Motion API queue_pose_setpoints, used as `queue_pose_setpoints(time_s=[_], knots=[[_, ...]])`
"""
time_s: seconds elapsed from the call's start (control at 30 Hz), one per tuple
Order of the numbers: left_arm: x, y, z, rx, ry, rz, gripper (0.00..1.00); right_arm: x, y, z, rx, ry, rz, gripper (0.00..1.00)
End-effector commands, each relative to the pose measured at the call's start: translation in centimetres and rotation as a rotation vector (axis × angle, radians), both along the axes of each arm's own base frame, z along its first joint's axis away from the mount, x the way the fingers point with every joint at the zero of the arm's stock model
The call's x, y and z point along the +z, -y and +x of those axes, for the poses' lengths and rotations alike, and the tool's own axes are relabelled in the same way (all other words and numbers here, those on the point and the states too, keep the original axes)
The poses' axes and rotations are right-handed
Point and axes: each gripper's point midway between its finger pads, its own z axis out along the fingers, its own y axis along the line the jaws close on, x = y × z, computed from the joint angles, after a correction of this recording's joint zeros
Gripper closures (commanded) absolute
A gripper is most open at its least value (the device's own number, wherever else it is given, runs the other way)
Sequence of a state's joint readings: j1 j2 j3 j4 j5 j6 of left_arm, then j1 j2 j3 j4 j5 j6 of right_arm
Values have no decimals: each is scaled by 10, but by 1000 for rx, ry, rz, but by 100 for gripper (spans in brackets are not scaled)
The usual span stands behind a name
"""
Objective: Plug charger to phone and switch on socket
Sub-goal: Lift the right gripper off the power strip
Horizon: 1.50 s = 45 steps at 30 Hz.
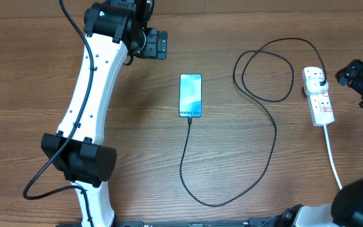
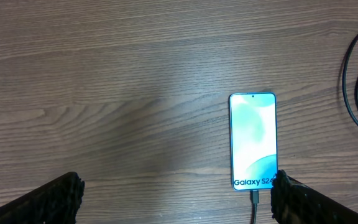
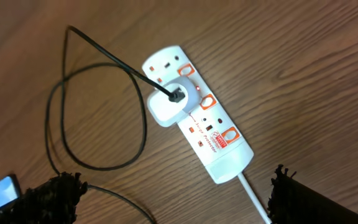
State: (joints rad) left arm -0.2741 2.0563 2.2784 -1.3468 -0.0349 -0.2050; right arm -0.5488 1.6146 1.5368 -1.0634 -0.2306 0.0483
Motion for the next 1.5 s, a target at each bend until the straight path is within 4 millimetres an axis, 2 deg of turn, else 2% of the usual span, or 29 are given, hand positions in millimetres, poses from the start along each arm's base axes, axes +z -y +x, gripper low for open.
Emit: queue_pose_setpoints(time_s=[0.0, 1.0, 1.47], knots=[[-1, -1, 1, -14, 1, 17, 0, 38, -2, -3, -12, 88, -59, 0], [-1, -1, 1, -14, 1, 16, 0, 39, -2, -2, -6, 100, -56, 0], [-3, -8, -1, 0, -13, 24, 0, 39, -2, -2, -6, 100, -56, 0]])
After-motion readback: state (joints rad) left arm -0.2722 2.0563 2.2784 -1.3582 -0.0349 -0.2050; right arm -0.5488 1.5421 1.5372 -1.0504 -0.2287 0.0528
